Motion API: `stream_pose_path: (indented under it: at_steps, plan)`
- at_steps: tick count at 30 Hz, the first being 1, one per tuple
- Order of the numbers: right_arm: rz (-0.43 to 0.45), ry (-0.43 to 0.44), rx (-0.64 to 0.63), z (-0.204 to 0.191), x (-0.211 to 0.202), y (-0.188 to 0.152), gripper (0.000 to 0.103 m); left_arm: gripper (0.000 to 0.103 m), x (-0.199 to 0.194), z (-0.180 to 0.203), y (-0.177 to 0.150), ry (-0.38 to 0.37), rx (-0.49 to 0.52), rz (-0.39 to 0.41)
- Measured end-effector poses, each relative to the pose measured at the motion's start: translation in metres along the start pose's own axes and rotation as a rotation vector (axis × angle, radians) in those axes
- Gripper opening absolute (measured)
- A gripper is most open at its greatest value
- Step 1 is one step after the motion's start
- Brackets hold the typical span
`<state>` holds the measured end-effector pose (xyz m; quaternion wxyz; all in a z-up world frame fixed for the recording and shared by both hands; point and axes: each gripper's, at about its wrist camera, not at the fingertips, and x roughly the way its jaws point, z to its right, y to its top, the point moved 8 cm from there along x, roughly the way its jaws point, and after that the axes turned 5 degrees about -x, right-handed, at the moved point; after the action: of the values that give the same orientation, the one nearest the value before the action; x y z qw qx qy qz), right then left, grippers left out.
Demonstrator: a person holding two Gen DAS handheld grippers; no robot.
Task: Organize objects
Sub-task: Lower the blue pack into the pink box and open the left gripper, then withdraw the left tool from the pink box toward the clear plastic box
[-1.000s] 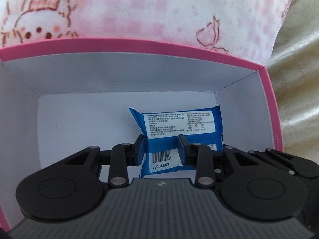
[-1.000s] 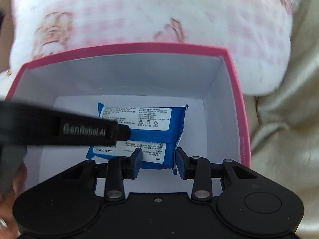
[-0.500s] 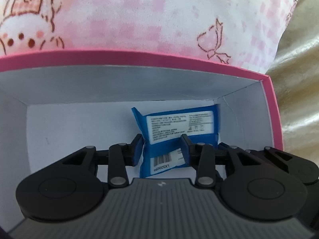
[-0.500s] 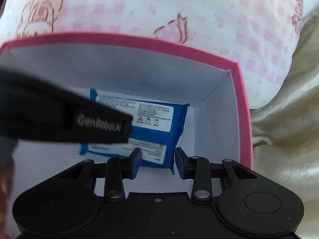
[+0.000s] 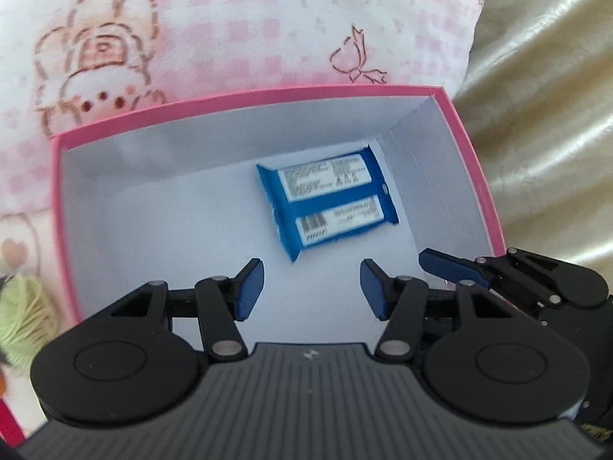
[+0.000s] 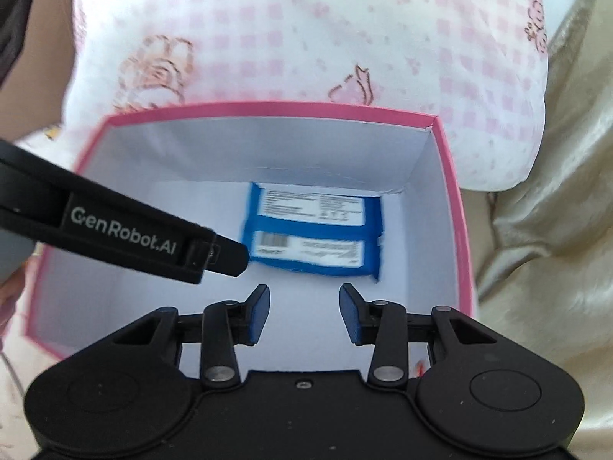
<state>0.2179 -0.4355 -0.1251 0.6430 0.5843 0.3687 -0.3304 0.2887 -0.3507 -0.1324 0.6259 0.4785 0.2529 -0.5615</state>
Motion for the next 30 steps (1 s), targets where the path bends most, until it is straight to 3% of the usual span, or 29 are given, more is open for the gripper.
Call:
stream_pose_path:
  at_steps: [7,13,16,23,30]
  plan:
    - [0.054,0.054,0.032,-0.012,-0.043,-0.002,0.048,0.055,-0.048,-0.014,-0.024,0.033,0.058,0.012]
    - [0.093,0.055,0.033,-0.016,-0.073,-0.014,0.049,0.055,-0.1,-0.017,-0.051,-0.034,0.06,0.096]
    - [0.095,0.052,0.021,-0.019,-0.092,-0.019,0.05,0.055,-0.119,-0.017,-0.061,0.001,0.082,0.126]
    - [0.141,0.006,-0.044,-0.033,-0.138,-0.027,0.055,0.057,-0.157,-0.013,-0.08,0.046,0.195,0.138]
    - [0.153,0.019,-0.052,-0.051,-0.158,-0.032,0.062,0.058,-0.178,-0.016,-0.093,0.043,0.228,0.102]
